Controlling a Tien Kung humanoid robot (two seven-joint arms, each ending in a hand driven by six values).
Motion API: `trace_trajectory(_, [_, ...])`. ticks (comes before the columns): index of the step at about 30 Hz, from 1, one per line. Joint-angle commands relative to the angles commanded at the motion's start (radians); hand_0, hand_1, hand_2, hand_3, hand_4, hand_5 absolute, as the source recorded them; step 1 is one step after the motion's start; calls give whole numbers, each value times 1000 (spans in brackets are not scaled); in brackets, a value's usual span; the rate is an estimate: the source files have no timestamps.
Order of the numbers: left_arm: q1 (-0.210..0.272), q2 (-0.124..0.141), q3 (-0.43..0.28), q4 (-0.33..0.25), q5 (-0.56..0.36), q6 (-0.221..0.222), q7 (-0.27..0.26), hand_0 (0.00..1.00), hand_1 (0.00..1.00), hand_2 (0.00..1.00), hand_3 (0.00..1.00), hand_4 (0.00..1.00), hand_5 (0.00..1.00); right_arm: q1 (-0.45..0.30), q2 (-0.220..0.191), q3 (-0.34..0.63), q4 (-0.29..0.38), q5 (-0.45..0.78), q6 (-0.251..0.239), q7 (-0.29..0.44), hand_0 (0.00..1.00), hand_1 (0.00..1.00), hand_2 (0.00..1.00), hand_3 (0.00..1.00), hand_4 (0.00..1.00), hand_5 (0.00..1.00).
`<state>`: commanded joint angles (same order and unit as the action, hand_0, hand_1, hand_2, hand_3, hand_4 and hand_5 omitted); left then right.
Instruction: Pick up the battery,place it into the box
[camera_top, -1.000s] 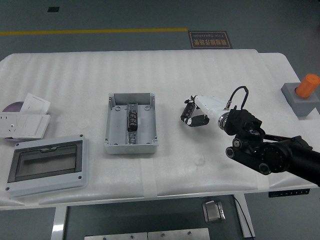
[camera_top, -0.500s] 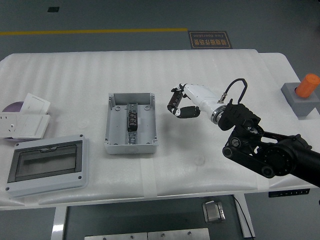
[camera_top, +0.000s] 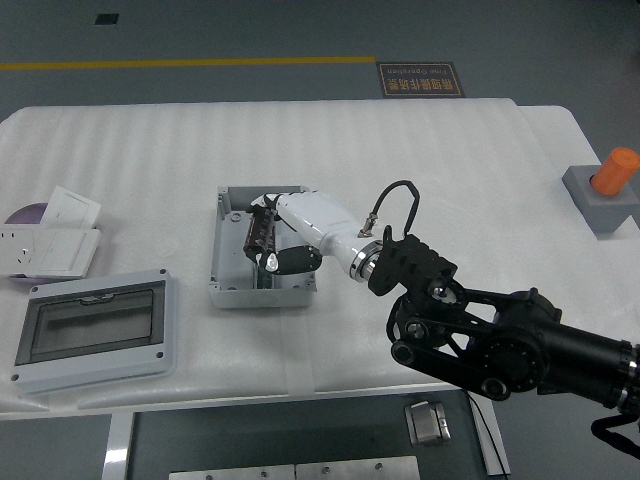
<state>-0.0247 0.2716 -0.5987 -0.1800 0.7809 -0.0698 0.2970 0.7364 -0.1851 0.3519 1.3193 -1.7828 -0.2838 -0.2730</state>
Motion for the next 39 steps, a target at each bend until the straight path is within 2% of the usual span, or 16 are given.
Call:
trace_trajectory(3, [0,0,-1,0,2,0,-1,650,667,533,570,536,426,-1,7,-12,-24,-13,3,-3,821,796,844,958,672,342])
trace_trajectory(4, [-1,0,-1,0,2,0,-2,650,666,530,567,537,428,-2,8,-14,-31,-17,5,-5,891,869,931,998,714,341])
trace_trajectory(13, [-2,2,-4,0,5,0,-5,650,666,521,563,535,425,-7,-18,25,-35,-20,12,-2,902,877,935,998,731,350])
trace_trajectory(17, [0,1,-3,0,2,0,-6,650,666,520,562,538,426,-24,-65,98,-36,-11,8,4,906,876,930,998,750,370])
trace_trajectory(26, [11,-2,-10,0,-5,4,-8,651,665,519,561,530,416,-102,-238,304,-96,-24,32,-7,902,869,921,998,753,374])
trace_trajectory(33, [23,-9,-17,0,-5,6,-6,651,665,518,559,523,408,-164,-301,437,-139,-26,51,-8,893,857,902,998,754,390])
trace_trajectory(39, [28,-13,-23,0,0,7,-3,651,664,515,560,514,394,-222,-311,535,-138,30,34,14,886,846,889,998,751,392])
